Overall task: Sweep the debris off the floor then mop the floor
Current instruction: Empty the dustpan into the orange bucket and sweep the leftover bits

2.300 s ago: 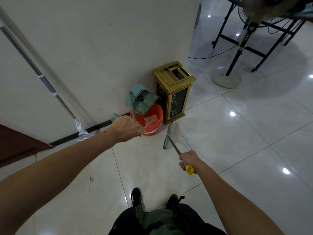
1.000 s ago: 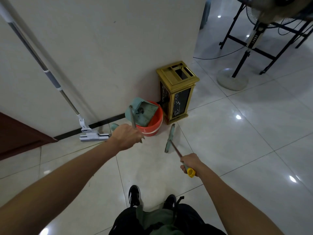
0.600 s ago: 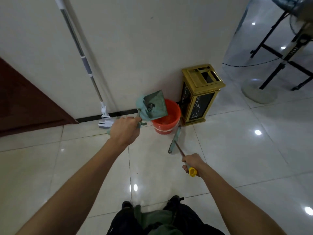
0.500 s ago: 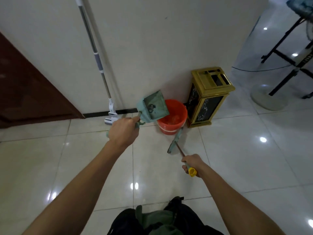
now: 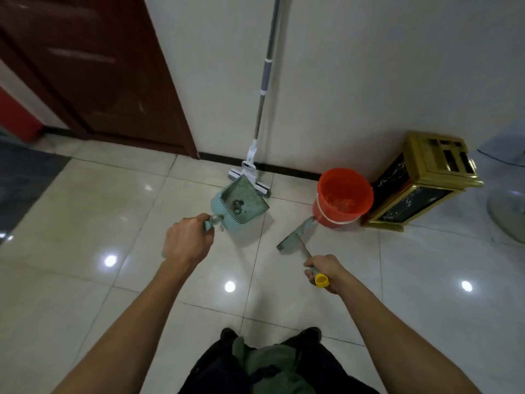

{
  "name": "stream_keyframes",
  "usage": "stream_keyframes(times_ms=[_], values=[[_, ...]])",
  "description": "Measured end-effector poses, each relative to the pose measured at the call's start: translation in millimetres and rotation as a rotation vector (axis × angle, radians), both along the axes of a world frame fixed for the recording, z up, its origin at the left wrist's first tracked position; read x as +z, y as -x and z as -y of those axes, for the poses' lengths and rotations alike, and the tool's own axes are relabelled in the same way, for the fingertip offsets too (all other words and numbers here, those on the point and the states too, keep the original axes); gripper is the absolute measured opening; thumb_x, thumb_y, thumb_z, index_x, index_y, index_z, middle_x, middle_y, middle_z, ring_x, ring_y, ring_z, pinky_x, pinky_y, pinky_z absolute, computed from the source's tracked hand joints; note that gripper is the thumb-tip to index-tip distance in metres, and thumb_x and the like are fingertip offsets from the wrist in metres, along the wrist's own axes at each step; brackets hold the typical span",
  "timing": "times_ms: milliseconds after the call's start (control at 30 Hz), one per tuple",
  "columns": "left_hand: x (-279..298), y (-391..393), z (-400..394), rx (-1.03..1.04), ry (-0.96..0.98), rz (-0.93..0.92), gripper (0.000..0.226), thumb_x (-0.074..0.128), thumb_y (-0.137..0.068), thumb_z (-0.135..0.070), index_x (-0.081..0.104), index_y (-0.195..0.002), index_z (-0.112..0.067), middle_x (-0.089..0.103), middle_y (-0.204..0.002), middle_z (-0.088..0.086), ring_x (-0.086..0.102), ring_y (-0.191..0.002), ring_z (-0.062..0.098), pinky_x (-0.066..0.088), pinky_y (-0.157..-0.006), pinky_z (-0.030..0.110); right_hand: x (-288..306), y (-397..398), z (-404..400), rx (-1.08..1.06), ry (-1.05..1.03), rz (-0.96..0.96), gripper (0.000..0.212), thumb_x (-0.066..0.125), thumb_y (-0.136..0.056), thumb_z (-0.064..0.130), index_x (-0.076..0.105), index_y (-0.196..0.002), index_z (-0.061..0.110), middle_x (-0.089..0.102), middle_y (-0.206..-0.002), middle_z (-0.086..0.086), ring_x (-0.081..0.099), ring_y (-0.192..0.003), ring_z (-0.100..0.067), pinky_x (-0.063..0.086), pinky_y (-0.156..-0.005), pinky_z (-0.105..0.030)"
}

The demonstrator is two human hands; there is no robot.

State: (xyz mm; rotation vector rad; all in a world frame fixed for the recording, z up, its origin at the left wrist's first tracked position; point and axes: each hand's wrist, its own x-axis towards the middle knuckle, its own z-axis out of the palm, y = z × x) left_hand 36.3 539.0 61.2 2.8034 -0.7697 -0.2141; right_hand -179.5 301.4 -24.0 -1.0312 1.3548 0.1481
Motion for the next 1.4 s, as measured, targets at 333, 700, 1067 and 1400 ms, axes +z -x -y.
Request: stream_keyframes(times_ms=[333,700,1067,1400], values=[[-44.6,-18.7,-127.0,0.329,-0.099,-0.186,0.017,0.054,-0.096,-0.034,0.068,-0.09,-0.026,0.066,-0.073,0.001,0.063,-0.064,0.026,0.057,-0.064,0.037,-9.6,-114.2,-66.1,0.244,-0.075,-0.014,0.013,0.055,-0.093,-0.005,0.056,-0.102,-0.013,0.058,-0.075,-0.023,0.048,-0.038,-0.017,0.042,-0.037,-0.021],[-69.7,-47.3,-126.1,0.638,-0.2,-0.305,0.018,0.055,-0.099,-0.034,0.07,-0.095,-0.026,0.065,-0.072,-0.001,0.061,-0.064,0.023,0.056,-0.065,0.035,-59.3,-275.4,-59.8,0.632,-0.161,0.017,0.021,0.054,-0.097,0.003,0.057,-0.117,-0.004,0.063,-0.077,-0.022,0.051,-0.051,-0.018,0.044,-0.043,-0.023],[-92.4,-37.8,-100.6,0.849,-0.264,-0.406,0.019,0.055,-0.1,-0.035,0.071,-0.098,-0.026,0.06,-0.068,-0.001,0.057,-0.062,0.024,0.05,-0.061,0.032,-118.6,-354.8,-11.4,1.299,-0.073,-0.079,0.025,0.054,-0.099,0.012,0.057,-0.123,0.005,0.068,-0.085,-0.021,0.05,-0.055,-0.02,0.046,-0.052,-0.031],[-106.4,-8.4,-85.5,0.868,-0.239,-0.444,0.017,0.055,-0.097,-0.035,0.068,-0.089,-0.026,0.064,-0.069,0.001,0.061,-0.063,0.026,0.058,-0.064,0.037,-132.1,-316.8,20.6,1.94,0.509,-0.309,0.028,0.042,-0.1,0.024,0.053,-0.122,0.013,0.06,-0.109,-0.009,0.06,-0.09,-0.029,0.048,-0.072,-0.035]])
